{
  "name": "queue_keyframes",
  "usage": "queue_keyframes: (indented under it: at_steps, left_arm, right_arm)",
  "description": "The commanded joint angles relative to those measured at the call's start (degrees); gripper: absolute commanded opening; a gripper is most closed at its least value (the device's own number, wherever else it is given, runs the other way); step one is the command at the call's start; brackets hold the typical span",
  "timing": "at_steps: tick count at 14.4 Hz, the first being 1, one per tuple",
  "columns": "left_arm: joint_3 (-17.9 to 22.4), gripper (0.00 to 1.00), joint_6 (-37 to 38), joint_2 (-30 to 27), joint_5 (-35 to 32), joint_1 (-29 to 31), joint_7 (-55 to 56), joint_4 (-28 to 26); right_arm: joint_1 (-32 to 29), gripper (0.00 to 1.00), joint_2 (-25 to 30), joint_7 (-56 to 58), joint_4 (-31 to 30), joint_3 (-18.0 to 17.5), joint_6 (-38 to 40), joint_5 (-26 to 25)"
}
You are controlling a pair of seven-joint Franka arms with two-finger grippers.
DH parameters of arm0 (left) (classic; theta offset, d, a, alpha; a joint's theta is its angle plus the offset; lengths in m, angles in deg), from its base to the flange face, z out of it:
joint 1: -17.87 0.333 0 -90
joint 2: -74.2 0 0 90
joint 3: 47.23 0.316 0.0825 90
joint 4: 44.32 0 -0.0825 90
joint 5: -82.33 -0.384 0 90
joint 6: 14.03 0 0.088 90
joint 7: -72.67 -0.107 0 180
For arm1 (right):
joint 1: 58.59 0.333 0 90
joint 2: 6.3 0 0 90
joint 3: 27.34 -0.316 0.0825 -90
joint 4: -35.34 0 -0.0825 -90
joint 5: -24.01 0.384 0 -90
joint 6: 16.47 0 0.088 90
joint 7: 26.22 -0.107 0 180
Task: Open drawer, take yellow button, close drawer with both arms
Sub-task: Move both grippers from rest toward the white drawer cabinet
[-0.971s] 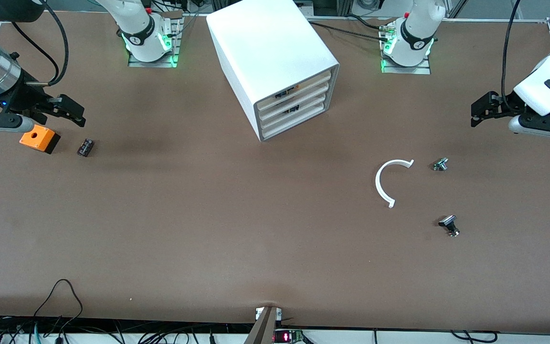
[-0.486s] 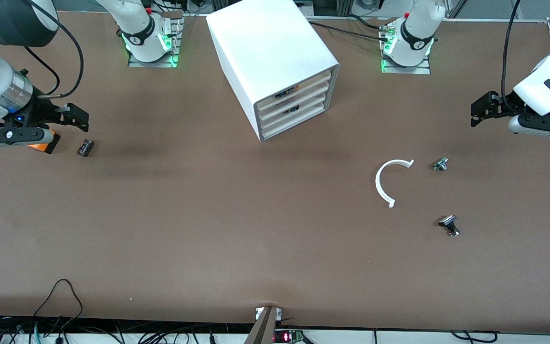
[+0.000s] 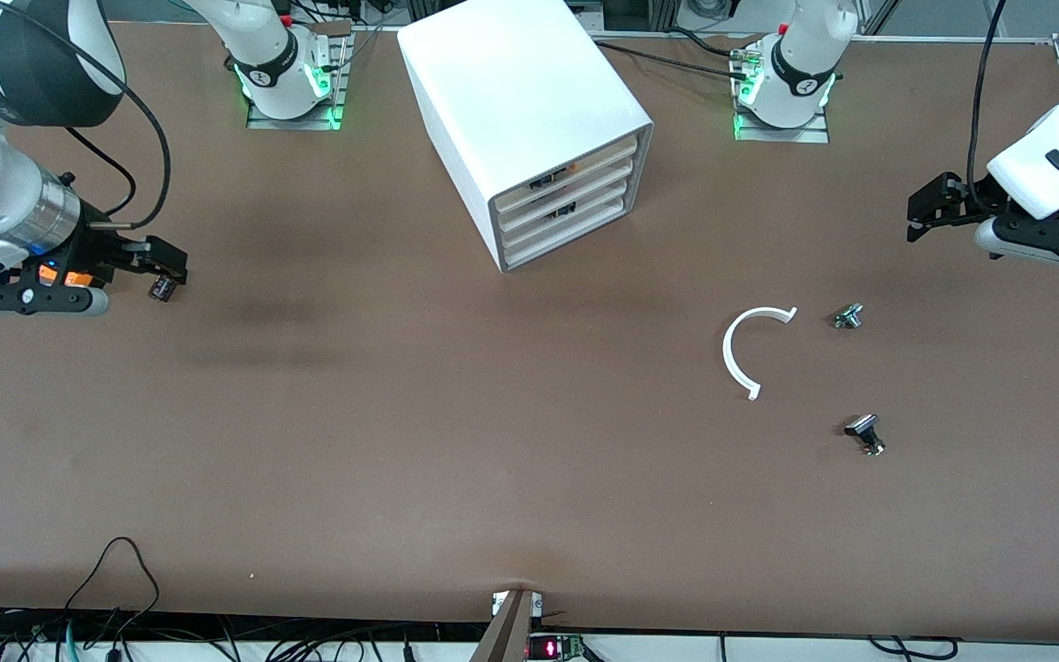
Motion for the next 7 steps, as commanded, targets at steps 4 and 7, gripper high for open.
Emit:
queue_keyframes:
  at_steps: [4, 7]
  left_arm:
    - [0.06, 1.0, 1.32, 0.47, 1.35, 0.36, -1.22, 1.07]
    - [0.33, 1.0, 5.79, 1.61, 4.51, 0.45, -1.39, 2.73]
  right_arm:
    - [2.85, 1.0, -4.59, -8.44, 6.51, -0.11, 1.56, 3.71]
    - [4.44, 1.0, -5.65, -10.47, 7.57, -0.11, 1.48, 3.71]
